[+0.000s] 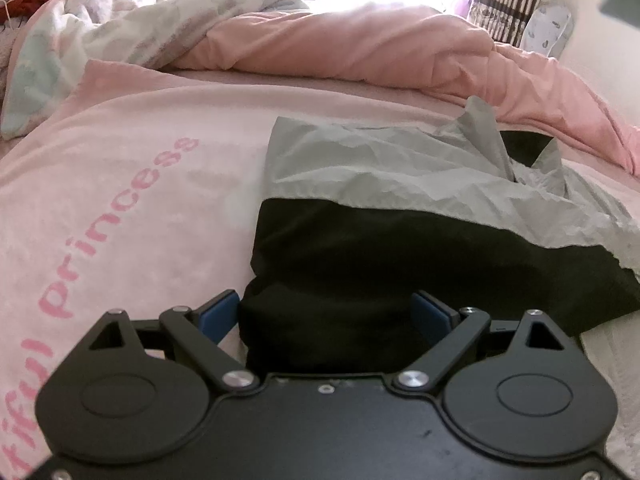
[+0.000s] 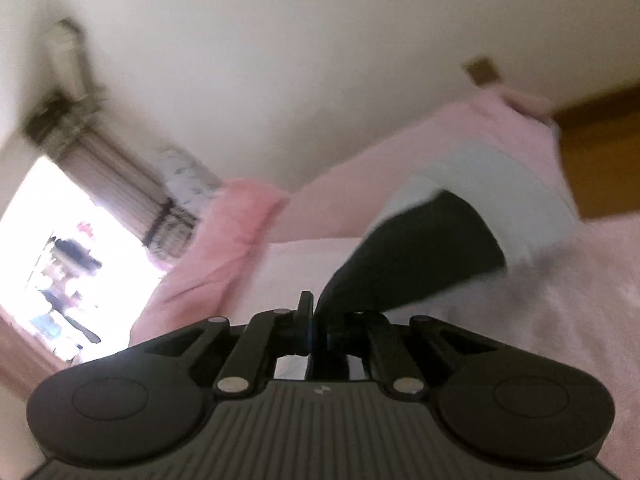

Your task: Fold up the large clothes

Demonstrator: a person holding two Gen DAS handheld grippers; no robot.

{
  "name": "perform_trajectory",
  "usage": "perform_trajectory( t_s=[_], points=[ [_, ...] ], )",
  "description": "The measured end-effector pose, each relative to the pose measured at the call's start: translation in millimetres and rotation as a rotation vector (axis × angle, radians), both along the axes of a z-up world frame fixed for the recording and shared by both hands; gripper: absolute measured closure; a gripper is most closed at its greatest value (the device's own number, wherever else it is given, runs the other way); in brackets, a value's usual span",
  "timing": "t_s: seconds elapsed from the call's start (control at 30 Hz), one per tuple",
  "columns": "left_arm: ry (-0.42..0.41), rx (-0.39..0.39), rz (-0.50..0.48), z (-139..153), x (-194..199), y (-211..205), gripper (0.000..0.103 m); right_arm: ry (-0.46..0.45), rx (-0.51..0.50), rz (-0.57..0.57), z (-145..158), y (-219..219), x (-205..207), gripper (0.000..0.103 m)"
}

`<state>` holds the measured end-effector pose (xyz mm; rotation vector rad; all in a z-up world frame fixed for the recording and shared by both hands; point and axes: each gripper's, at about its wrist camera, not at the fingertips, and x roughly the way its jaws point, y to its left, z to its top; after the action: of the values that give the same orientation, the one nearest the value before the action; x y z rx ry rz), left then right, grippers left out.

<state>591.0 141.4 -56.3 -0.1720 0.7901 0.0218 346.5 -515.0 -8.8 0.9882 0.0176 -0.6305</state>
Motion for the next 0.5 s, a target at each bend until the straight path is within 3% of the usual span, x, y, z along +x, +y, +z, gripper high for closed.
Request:
perform_trajectory(
  t_s=[0.17, 0.33, 0.4, 0.5],
  points=[
    [-0.018, -0.023, -0.009, 7, -7, 3, 0.01, -0.059, -0.177, 0.175, 70, 62, 19, 0.097],
    [-0.035, -0.043, -0.029, 15, -18, 0, 0.01, -0.096, -0.437, 0.473, 127, 188, 61, 0.093],
    [-0.037, -0.053, -0.038, 18, -22, -2, 0.01, -0.113, -0.522, 0.606, 134, 246, 77, 0.086],
    [-0.037, -0.059, -0.052, 21, -29, -6, 0.01, -0.098, -0.59, 0.869, 122, 341, 108, 0.06]
  ],
)
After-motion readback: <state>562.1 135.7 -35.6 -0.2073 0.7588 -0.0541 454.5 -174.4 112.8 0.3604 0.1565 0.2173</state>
